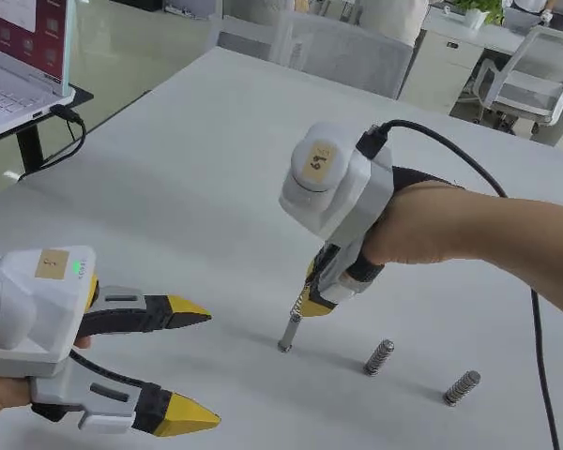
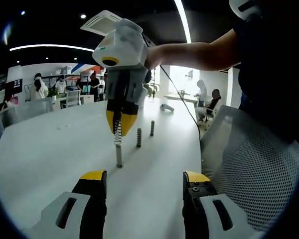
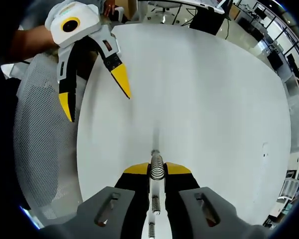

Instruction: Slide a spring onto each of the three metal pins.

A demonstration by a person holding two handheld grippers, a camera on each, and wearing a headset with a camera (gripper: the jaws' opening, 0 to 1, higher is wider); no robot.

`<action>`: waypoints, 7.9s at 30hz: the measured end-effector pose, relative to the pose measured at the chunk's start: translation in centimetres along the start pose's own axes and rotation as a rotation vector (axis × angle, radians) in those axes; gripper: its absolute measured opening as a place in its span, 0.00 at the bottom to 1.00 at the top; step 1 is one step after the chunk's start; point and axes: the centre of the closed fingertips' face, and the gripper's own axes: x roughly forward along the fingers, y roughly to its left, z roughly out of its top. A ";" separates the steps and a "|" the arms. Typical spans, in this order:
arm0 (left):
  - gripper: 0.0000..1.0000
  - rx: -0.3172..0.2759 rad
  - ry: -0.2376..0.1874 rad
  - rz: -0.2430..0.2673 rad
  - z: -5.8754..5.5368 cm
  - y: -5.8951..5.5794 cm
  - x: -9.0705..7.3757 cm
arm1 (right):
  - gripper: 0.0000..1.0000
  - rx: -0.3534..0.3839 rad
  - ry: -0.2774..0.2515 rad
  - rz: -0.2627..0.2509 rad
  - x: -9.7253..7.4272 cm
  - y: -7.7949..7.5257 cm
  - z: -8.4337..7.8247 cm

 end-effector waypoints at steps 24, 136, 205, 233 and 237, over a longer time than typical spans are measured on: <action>0.58 -0.006 0.001 0.007 -0.3 0.3 -0.1 | 0.08 -0.003 0.036 0.012 3.4 -0.3 -0.7; 0.60 -0.034 0.006 -0.028 0.8 -2.3 2.3 | 0.21 0.587 -0.369 -0.179 -1.5 8.7 -15.7; 0.80 -0.169 -0.035 0.056 -1.1 -1.9 2.6 | 0.90 0.693 -0.916 -0.542 -4.0 8.4 -20.0; 0.98 -0.166 0.015 0.093 -2.0 -1.7 2.4 | 0.96 0.649 -0.905 -0.516 -4.3 9.2 -19.1; 0.98 -0.168 0.019 0.094 -2.1 -1.6 2.4 | 0.96 0.646 -0.904 -0.517 -4.4 9.1 -19.0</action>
